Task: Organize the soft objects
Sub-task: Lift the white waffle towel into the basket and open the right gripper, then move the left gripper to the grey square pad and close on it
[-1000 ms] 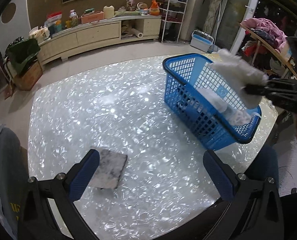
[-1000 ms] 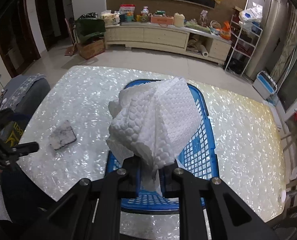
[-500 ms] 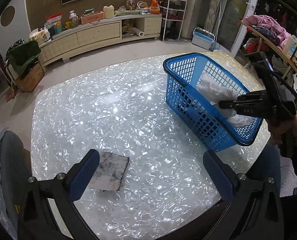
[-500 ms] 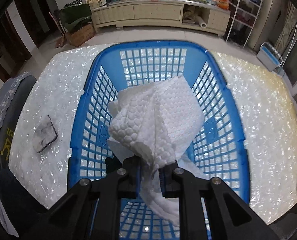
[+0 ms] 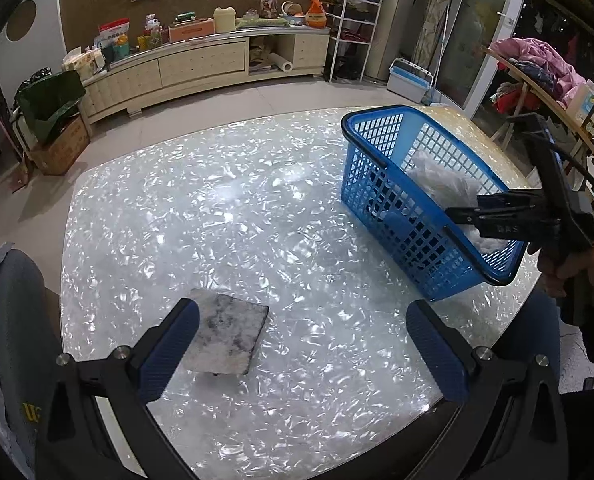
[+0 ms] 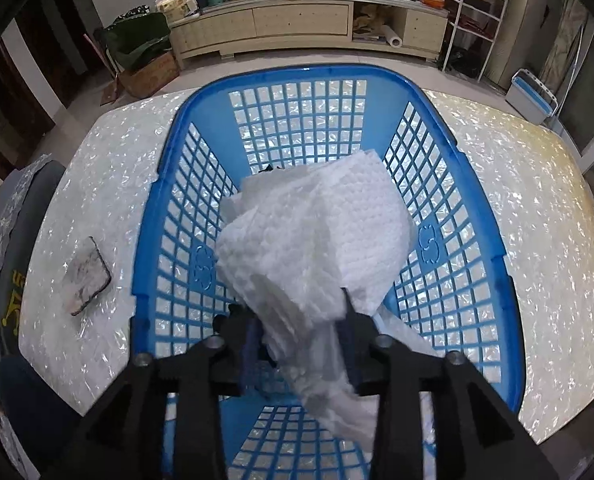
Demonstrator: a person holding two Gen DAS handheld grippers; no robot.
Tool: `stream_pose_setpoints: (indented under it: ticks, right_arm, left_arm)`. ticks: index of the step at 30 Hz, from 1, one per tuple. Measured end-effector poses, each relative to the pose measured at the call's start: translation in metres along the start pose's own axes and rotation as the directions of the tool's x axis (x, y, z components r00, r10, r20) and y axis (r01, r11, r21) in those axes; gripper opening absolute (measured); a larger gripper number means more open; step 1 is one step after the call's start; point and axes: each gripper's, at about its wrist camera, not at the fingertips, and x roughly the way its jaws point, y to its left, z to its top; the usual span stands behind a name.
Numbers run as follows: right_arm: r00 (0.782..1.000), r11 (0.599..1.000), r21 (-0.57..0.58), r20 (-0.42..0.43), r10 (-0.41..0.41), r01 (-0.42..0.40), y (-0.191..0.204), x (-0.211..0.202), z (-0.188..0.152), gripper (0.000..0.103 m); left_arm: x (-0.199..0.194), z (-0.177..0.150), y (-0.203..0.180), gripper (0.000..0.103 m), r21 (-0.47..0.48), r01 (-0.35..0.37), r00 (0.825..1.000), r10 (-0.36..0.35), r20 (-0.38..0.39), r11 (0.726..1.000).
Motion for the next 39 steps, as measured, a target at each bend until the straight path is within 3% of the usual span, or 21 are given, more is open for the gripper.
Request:
stream_pose_setpoints:
  ticks: [3,5,7,16,22,26,31,34,39]
  right_arm:
    - [1.000,1.000,0.003,0.025,-0.012,0.012,0.003,-0.011,-0.006,0.064]
    - [0.998,1.000,0.007,0.059,-0.008,0.008,0.006,-0.022,-0.010,0.065]
    - [0.997,1.000,0.000,0.073,-0.005,0.005,0.006,-0.028,-0.015,0.078]
    - [0.996,0.999,-0.031,0.091,-0.023,0.026,0.021,-0.040,-0.017,0.100]
    - [0.996,0.999,-0.015,0.080,-0.037,0.038,0.030,-0.042,-0.023,0.101]
    - [0.996,0.999,0.020,0.069,-0.050,0.049,0.027,-0.041,-0.025,0.101]
    - [0.996,0.997,0.042,0.050,-0.070,0.068,0.019,-0.037,-0.026,0.101]
    - [0.996,0.996,0.051,0.050,-0.071,0.069,0.016,-0.038,-0.026,0.101]
    - [0.997,0.996,0.058,0.052,-0.064,0.061,0.014,-0.039,-0.026,0.101]
  left_arm:
    - [0.001,-0.003,0.003,0.103,0.014,0.002,1.000,-0.002,0.008,1.000]
    - [0.004,-0.007,0.007,0.103,0.019,0.001,1.000,-0.001,0.011,1.000]
    - [0.008,-0.012,0.012,0.103,0.019,0.007,1.000,-0.007,0.007,1.000]
    - [0.028,-0.031,0.034,0.103,0.061,0.007,1.000,-0.006,-0.022,0.998]
    - [0.060,-0.043,0.049,0.103,0.102,0.013,0.996,-0.004,-0.091,0.995]
    - [0.089,-0.051,0.058,0.096,0.133,-0.002,0.989,0.021,-0.147,0.991]
    - [0.110,-0.054,0.057,0.096,0.202,-0.021,0.983,0.056,-0.173,0.979]
    - [0.122,-0.056,0.059,0.078,0.219,-0.029,0.979,0.071,-0.189,0.975]
    - [0.135,-0.062,0.055,0.069,0.257,-0.037,0.975,0.092,-0.203,0.966]
